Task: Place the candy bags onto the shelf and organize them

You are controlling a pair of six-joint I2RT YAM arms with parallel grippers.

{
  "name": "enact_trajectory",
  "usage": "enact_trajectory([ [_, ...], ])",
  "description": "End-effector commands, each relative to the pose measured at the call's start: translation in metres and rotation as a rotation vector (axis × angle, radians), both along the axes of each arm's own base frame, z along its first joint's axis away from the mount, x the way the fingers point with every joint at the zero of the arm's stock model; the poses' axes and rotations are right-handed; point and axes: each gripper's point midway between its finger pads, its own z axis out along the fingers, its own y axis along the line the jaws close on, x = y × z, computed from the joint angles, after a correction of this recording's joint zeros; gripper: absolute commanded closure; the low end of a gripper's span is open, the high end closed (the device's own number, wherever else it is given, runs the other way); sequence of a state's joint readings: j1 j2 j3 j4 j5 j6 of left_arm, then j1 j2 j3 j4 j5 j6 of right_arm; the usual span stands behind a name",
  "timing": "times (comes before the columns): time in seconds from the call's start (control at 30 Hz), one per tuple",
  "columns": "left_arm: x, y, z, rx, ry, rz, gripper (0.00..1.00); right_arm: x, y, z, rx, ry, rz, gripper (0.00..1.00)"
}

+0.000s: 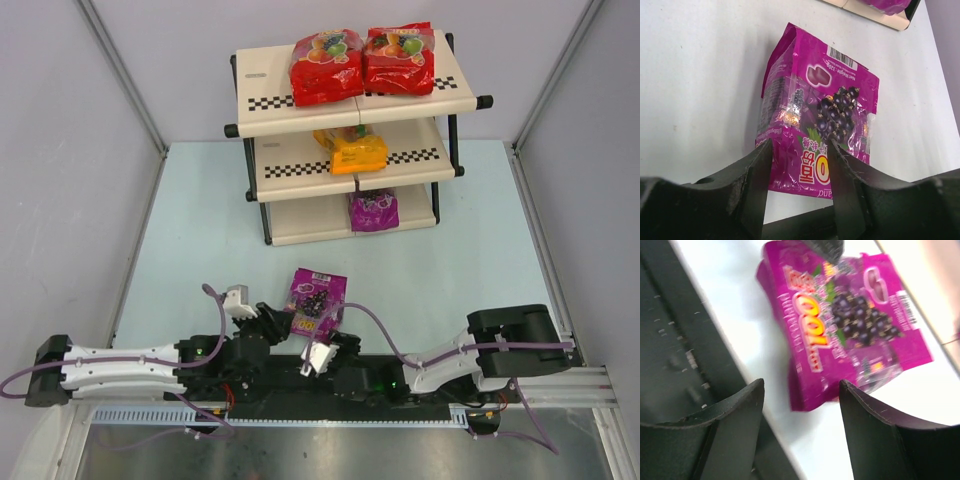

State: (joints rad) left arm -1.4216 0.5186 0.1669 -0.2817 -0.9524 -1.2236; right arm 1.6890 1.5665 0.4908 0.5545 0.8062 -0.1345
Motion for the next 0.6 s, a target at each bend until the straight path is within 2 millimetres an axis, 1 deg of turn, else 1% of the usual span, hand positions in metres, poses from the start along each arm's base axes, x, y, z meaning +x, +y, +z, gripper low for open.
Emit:
enact_trajectory([
  [0.0, 0.005, -0.004, 0.017, -0.032, -0.016, 0.027, 0.48, 0.012, 0.013, 0.029, 0.022, -0.118, -0.028, 0.35],
  [0.03, 0.005, -0.004, 0.014, -0.025, -0.014, 0.026, 0.48, 0.009, 0.014, 0.033, 0.028, -0.125, -0.023, 0.35],
  [0.13, 0.004, -0.006, 0.014, -0.033, -0.011, 0.023, 0.48, 0.007, 0.015, 0.035, 0.032, -0.124, -0.012, 0.35],
  [0.23, 0.004, -0.006, 0.014, -0.042, -0.011, 0.022, 0.48, 0.007, 0.018, 0.029, 0.028, -0.102, 0.005, 0.36],
  [0.33, 0.004, -0.004, 0.012, -0.044, -0.008, 0.026, 0.49, 0.01, 0.02, 0.022, 0.025, -0.075, 0.015, 0.41],
  [0.37, 0.004, -0.002, 0.01, -0.035, -0.006, 0.029, 0.49, 0.014, 0.019, 0.023, 0.029, -0.071, 0.006, 0.54],
  [0.4, 0.004, -0.001, 0.012, -0.049, -0.005, 0.034, 0.48, 0.014, 0.019, 0.024, 0.029, -0.062, 0.009, 0.63],
  [0.43, 0.004, -0.001, 0.012, -0.051, -0.006, 0.036, 0.48, 0.011, 0.021, 0.025, 0.034, -0.038, 0.034, 0.79],
  [0.47, 0.004, 0.001, 0.014, -0.05, -0.007, 0.039, 0.48, 0.013, 0.021, 0.027, 0.048, -0.016, 0.027, 0.94],
  [0.5, 0.004, 0.002, 0.017, -0.061, -0.01, 0.039, 0.47, 0.013, 0.019, 0.037, 0.071, -0.004, 0.022, 1.0],
  [0.57, 0.006, 0.006, 0.026, -0.065, -0.021, 0.051, 0.45, 0.01, 0.019, 0.044, 0.101, 0.044, 0.043, 1.0],
])
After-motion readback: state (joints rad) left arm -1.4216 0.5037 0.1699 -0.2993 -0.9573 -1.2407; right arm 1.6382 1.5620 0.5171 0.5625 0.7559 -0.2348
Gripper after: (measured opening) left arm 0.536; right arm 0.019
